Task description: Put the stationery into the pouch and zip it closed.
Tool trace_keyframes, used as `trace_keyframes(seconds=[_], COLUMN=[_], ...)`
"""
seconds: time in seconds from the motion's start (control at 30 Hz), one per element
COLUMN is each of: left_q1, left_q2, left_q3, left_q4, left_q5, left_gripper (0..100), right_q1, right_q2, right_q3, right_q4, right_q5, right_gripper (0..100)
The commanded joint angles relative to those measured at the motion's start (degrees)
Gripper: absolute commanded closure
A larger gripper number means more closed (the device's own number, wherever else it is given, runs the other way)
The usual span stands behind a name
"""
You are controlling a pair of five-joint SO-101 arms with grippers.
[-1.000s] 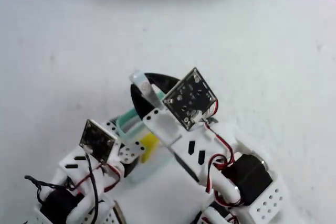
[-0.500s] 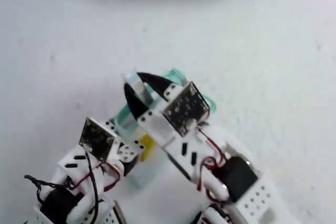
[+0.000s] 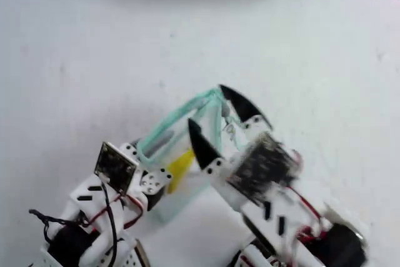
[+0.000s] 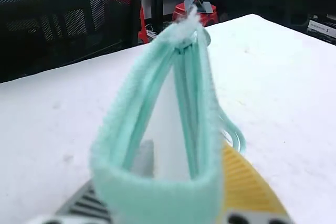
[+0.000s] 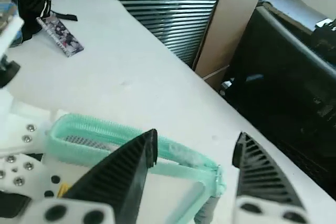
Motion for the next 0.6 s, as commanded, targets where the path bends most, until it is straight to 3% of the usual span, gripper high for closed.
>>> trace_keyframes(seconds=[0.0, 0.13, 0.3, 0.4, 0.57], left_q1=[-0.3, -0.3, -0.6, -5.6, -10.4], left_q2=[0.0, 0.0, 0.0, 0.0, 0.0], left_q3=[-0.8, -0.9, -1.6, -4.0, -2.7], left_q4=[0.4, -0.2, -0.6, -4.8, -10.4], left_q5=[0.0, -1.1, -5.2, -6.8, -7.1], left_gripper=[83, 98, 98, 98, 98], right_q1=[2.7, 4.4, 4.6, 4.6, 3.7], right_q2=[4.8, 17.5, 34.9, 43.6, 49.6], right_q3=[-9.2, -21.2, -40.5, -52.4, -59.2], right_q4=[2.8, 10.5, 23.1, 29.5, 30.4], right_q5=[-0.8, -4.6, -15.2, -21.2, -29.5], right_gripper=[80.5, 84.3, 84.4, 84.1, 77.1])
